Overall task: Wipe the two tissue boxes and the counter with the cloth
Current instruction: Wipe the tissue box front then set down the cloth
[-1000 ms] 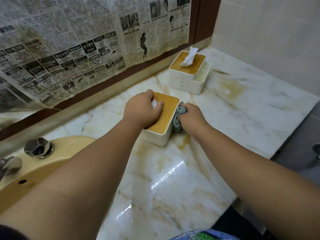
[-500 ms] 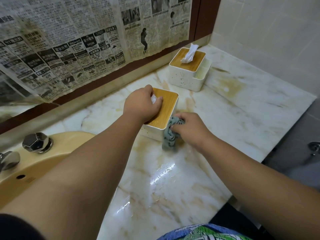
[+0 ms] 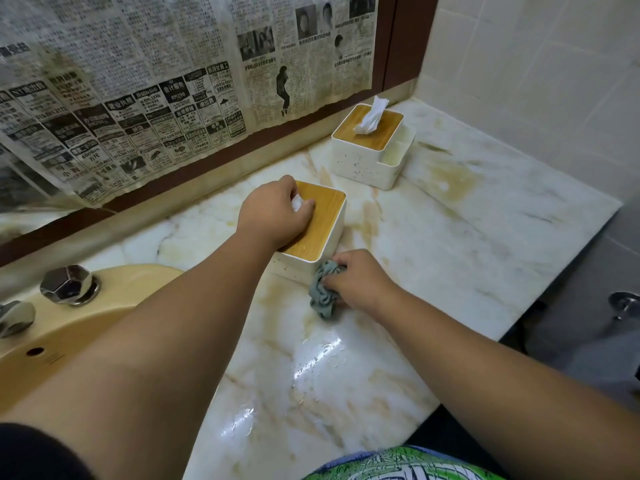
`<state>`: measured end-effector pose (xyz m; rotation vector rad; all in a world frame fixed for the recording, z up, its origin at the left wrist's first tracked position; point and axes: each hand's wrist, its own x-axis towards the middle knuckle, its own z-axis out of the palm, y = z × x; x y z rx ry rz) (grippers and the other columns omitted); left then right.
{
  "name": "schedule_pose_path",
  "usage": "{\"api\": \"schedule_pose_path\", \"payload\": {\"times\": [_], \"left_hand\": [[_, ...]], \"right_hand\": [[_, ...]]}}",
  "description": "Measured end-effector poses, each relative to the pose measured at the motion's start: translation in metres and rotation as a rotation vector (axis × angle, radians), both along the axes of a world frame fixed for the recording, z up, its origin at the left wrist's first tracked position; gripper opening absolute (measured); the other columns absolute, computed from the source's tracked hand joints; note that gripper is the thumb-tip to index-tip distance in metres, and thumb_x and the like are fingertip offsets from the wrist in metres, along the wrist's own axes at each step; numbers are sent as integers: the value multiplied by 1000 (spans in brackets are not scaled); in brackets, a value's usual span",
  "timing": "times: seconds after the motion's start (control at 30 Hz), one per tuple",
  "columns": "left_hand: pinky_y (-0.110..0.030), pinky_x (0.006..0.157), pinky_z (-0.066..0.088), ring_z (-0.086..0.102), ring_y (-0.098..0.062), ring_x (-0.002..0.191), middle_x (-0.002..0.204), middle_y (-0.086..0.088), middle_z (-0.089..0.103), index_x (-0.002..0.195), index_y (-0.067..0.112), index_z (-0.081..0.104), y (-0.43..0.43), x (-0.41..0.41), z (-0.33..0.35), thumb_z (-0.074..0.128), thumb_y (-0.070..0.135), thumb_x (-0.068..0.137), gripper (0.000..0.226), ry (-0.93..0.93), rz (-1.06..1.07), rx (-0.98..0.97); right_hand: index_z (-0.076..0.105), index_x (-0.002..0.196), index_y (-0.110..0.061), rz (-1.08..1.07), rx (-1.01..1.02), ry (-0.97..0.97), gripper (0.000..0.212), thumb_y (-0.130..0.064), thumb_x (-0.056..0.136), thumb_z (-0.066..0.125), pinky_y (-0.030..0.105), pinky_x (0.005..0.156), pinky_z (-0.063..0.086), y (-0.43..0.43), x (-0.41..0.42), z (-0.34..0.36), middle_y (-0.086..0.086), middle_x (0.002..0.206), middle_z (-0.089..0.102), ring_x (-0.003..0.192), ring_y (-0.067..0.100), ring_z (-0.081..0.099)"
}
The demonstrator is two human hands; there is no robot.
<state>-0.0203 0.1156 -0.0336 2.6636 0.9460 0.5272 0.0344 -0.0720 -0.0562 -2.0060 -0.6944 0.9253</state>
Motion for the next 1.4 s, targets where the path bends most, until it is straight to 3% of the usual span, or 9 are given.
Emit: {"api": "schedule_pose_path", "payload": {"times": [0.3, 0.47, 0.57, 0.77, 0.9, 1.0, 1.13, 1.27, 1.4], "left_hand": [[-34, 62, 45, 57, -21, 77, 80, 5, 59, 94, 23, 55, -3, 1, 2, 56, 57, 87, 35, 15, 20, -12], [-38, 66, 51, 59, -20, 79, 82, 4, 62, 98, 23, 59, -7, -1, 7, 58, 62, 88, 40, 26, 6, 22], [-38, 68, 52, 59, -20, 79, 83, 4, 63, 105, 24, 59, -14, -2, 11, 62, 62, 87, 42, 39, 19, 44], [-35, 65, 51, 60, -11, 70, 73, 8, 64, 112, 25, 61, -33, 2, 23, 63, 52, 91, 34, -106, 56, -98], [-35, 70, 54, 65, -12, 78, 83, 5, 69, 101, 26, 67, -36, -6, 42, 56, 43, 97, 21, -416, 307, -274], [-29, 73, 43, 59, -14, 84, 91, 6, 67, 101, 21, 69, -32, -25, 45, 54, 35, 99, 21, -303, 573, -302], [-33, 78, 51, 64, -23, 93, 93, -1, 70, 94, 13, 74, -35, -39, 33, 54, 31, 98, 27, -65, 643, -492], [-38, 79, 56, 68, -27, 91, 91, -10, 73, 90, 7, 76, -38, -36, 37, 57, 26, 96, 28, -45, 652, -558], [-38, 70, 62, 69, -26, 75, 86, -11, 72, 90, 10, 76, -40, -31, 43, 62, 12, 93, 15, -91, 680, -623]], "right_hand": [[74, 107, -21, 306, 35, -92, 28, -28, 81, 79, 35, 85, 58, -41, 3, 10, -5, 99, 74, 91, 11, 69], [67, 114, -17, 519, -63, -270, 41, -39, 82, 78, 36, 91, 53, -46, 15, 7, 2, 112, 68, 100, 18, 64], [68, 118, -22, 535, -25, -299, 37, -41, 87, 72, 27, 83, 52, -39, 33, 12, -8, 114, 68, 85, 7, 61], [68, 107, -13, 295, 92, -68, 17, -23, 93, 65, 38, 63, 62, -20, 70, 16, -3, 97, 67, 70, 20, 73], [56, 131, -12, 180, 108, 167, 39, -26, 96, 64, 37, 72, 63, -5, 78, 18, 3, 114, 61, 94, 22, 70], [42, 147, -13, 139, 85, 273, 61, -36, 95, 65, 34, 74, 63, 7, 80, 23, 6, 130, 56, 107, 22, 64], [57, 129, -16, 181, 66, 305, 54, -46, 86, 68, 46, 83, 62, 19, 74, 20, 0, 117, 63, 100, 21, 65], [65, 114, -20, 236, 86, 304, 39, -37, 78, 68, 27, 57, 43, 26, 76, 19, -4, 98, 65, 65, 8, 49], [69, 106, -19, 262, 110, 273, 35, -28, 73, 61, 40, 73, 58, 40, 89, 27, 2, 102, 72, 86, 20, 65]]}}
